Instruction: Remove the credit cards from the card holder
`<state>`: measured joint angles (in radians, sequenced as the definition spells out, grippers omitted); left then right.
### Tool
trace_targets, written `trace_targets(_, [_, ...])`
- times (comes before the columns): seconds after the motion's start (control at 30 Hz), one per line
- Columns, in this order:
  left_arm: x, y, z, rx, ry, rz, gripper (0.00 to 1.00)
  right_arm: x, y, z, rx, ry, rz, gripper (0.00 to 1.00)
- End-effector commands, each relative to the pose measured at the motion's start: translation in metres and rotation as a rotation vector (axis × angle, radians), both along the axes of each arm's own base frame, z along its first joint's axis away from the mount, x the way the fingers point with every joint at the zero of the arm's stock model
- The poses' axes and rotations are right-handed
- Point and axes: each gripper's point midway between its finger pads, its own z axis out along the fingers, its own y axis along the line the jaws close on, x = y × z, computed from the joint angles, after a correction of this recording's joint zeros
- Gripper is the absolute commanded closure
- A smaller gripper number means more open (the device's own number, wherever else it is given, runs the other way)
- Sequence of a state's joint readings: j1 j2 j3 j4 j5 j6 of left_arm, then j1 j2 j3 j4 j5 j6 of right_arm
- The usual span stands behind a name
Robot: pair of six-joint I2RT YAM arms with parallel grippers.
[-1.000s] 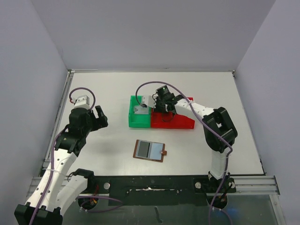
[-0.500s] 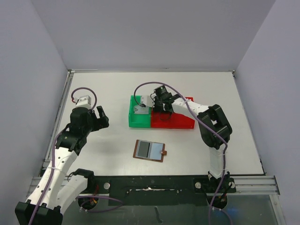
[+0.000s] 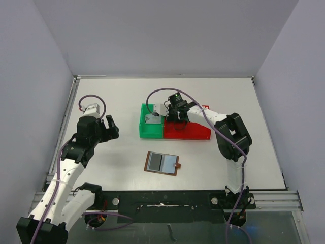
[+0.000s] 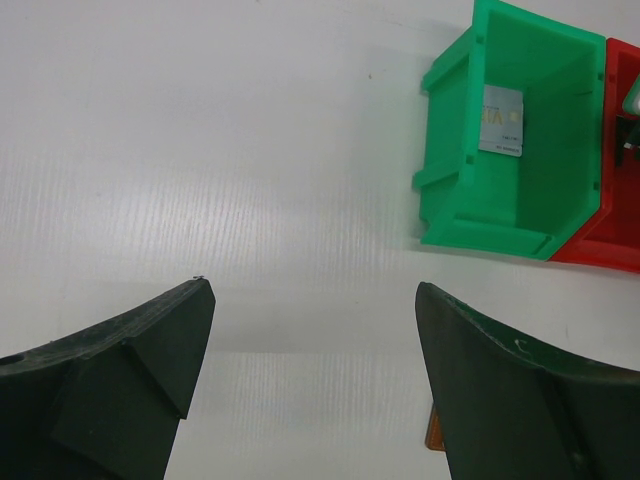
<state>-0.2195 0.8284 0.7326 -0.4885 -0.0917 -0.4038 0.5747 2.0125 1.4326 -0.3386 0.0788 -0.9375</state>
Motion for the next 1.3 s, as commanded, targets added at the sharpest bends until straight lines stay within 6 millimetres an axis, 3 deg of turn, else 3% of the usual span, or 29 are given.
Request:
trace_targets(0.0, [0.011, -0.004, 0.015, -0.009, -0.066, -0.024, 0.18, 0.010, 0.001, 0.017, 0.035, -0.040, -0.003, 0.76])
trace_targets(0.43, [0.011, -0.007, 0.015, -0.014, -0.067, -0.040, 0.18, 0.001, 0.002, 0.014, 0.085, 0.014, -0.004, 0.58])
trace_targets(1.27, [0.011, -0.013, 0.011, -0.024, -0.054, -0.072, 0.19, 0.002, 0.000, 0.015, 0.108, 0.041, -0.027, 0.48])
